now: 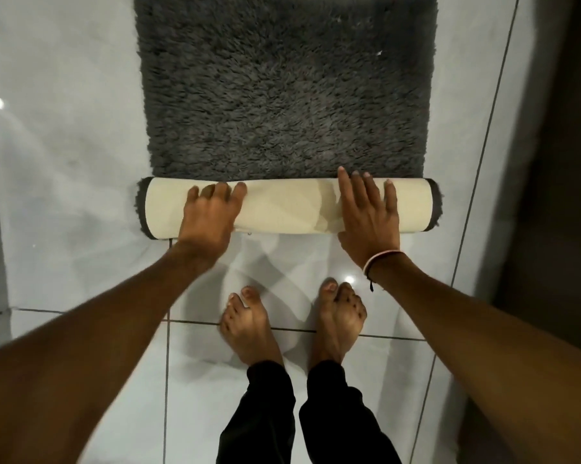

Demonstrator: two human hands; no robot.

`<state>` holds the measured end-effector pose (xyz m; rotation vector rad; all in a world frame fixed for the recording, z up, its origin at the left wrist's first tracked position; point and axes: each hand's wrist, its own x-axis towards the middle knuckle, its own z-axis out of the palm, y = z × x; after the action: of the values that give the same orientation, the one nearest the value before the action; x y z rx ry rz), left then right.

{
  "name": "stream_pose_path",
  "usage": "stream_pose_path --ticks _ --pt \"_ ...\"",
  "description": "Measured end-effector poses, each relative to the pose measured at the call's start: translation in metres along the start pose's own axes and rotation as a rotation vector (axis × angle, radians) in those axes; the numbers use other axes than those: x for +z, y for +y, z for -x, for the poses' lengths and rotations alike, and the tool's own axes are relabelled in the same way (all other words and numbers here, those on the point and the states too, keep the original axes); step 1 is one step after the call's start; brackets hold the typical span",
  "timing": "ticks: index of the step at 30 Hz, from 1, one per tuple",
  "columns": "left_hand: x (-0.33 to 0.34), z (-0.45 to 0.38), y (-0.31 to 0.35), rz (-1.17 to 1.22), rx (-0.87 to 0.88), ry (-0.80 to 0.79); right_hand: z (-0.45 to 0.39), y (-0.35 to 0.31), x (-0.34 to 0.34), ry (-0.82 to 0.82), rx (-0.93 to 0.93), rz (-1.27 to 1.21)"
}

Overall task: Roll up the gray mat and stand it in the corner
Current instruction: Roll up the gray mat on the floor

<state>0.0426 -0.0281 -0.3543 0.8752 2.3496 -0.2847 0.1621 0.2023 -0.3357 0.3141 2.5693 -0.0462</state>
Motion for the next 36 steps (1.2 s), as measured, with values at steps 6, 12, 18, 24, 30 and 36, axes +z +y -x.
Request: stream_pose_path --ticks 6,12,18,24,30,36 --pt "-0.031 -0.006 -0.023 -0.022 0.045 0.219 -0.019 0.015 -0.036 0.175 -0.075 -0.005" --pt "-0.033 -0.016 0.001 -0.064 0.005 0.133 -0.045 0.007 -0.046 -0.027 -0.104 0.047" --pt "-0.065 -0.086 -0.012 0.068 -0.071 0.187 -0.109 0.006 -0.072 0.103 -0.014 0.039" --pt "-0.082 -0.093 -0.016 0.0 0.057 0.521 -0.119 0.015 -0.086 0.383 -0.092 -0.055" --pt "-0.115 -0.139 -0.018 -0.031 0.083 0.239 -0.172 0.011 -0.101 0.048 -0.096 0.019" --pt "-0.131 -0.168 -0.023 -0.151 0.045 0.201 -0.206 0.007 -0.108 0.155 -0.029 0.038"
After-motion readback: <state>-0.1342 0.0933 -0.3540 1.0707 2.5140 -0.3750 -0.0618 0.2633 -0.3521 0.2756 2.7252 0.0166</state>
